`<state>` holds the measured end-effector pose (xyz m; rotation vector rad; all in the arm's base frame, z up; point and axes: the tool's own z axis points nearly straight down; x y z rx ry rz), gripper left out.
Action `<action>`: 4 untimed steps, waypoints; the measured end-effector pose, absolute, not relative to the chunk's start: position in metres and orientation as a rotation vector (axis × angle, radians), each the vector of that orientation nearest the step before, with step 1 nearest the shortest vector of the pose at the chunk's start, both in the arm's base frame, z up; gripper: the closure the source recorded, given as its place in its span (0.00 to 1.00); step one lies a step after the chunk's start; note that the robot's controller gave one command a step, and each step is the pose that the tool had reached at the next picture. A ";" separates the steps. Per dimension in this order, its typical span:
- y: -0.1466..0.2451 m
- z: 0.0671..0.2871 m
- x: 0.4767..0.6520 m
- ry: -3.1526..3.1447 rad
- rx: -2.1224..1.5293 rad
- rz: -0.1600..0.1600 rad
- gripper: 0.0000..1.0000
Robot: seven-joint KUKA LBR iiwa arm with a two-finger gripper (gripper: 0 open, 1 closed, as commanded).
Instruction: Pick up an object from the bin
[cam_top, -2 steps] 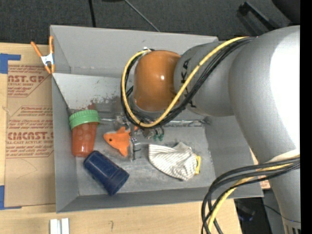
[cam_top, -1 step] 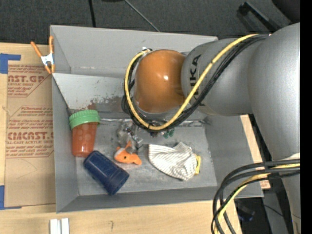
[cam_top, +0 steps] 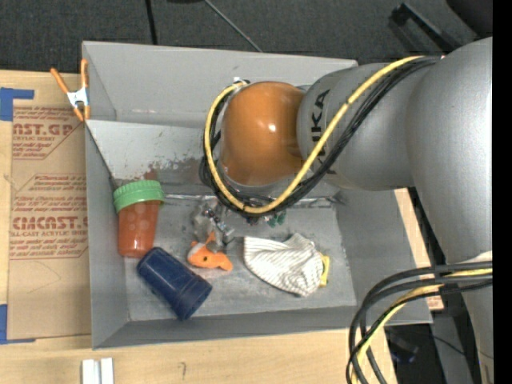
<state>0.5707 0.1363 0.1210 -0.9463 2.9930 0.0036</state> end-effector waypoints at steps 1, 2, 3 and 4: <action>0.142 0.170 0.578 3.004 -0.931 0.002 1.00; 0.144 0.204 0.587 2.990 -0.934 0.000 1.00; 0.165 0.140 0.586 2.997 -0.936 0.004 0.00; 0.165 0.141 0.586 2.997 -0.935 0.004 0.00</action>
Offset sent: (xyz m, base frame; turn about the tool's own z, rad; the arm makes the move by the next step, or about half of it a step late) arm 0.0140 0.0071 0.0803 0.0062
